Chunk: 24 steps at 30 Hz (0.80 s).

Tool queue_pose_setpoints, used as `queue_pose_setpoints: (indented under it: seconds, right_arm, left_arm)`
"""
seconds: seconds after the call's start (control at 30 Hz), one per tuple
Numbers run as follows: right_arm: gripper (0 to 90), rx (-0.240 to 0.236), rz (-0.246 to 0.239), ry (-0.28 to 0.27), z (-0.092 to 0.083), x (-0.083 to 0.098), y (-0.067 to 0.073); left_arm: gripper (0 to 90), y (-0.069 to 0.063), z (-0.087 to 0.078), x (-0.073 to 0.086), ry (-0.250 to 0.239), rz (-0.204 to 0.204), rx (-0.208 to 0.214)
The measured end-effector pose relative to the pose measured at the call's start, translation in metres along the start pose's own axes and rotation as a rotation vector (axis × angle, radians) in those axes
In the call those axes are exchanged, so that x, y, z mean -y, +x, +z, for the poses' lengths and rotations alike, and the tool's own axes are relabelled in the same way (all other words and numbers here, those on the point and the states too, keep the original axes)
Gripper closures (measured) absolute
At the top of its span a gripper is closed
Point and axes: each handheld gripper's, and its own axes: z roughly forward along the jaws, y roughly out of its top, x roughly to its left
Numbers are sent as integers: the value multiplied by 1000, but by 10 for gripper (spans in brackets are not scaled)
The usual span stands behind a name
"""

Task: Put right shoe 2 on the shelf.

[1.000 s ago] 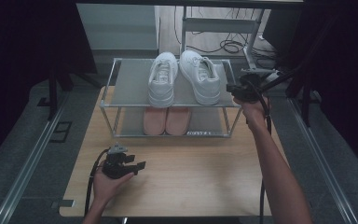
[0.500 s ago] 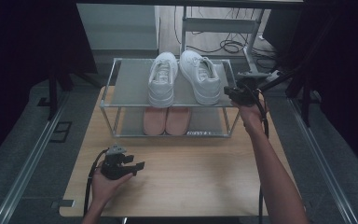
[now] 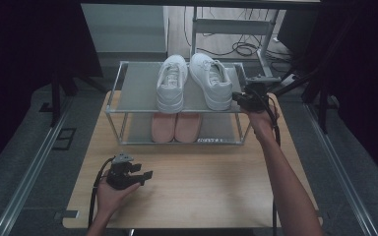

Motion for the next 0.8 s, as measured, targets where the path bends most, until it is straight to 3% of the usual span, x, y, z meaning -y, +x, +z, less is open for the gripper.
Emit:
queue_pose_setpoints:
  seconds: [0.3, 0.47, 0.63, 0.73, 0.8]
  right_arm:
    - [900, -25, -11, -14, -7, 0, 6]
    - [899, -31, 7, 7, -4, 2, 0]
    - [900, 3, -10, 21, 2, 3, 1]
    - [900, -13, 9, 21, 2, 2, 0]
    - [900, -53, 21, 25, 2, 2, 1]
  left_arm:
    - [398, -2, 3, 0, 9, 5, -1]
    - [398, -3, 3, 0, 8, 6, 0]
    - [398, -2, 3, 0, 7, 4, 1]
    - [398, -2, 3, 0, 6, 3, 1]
    - [398, -2, 3, 0, 6, 3, 1]
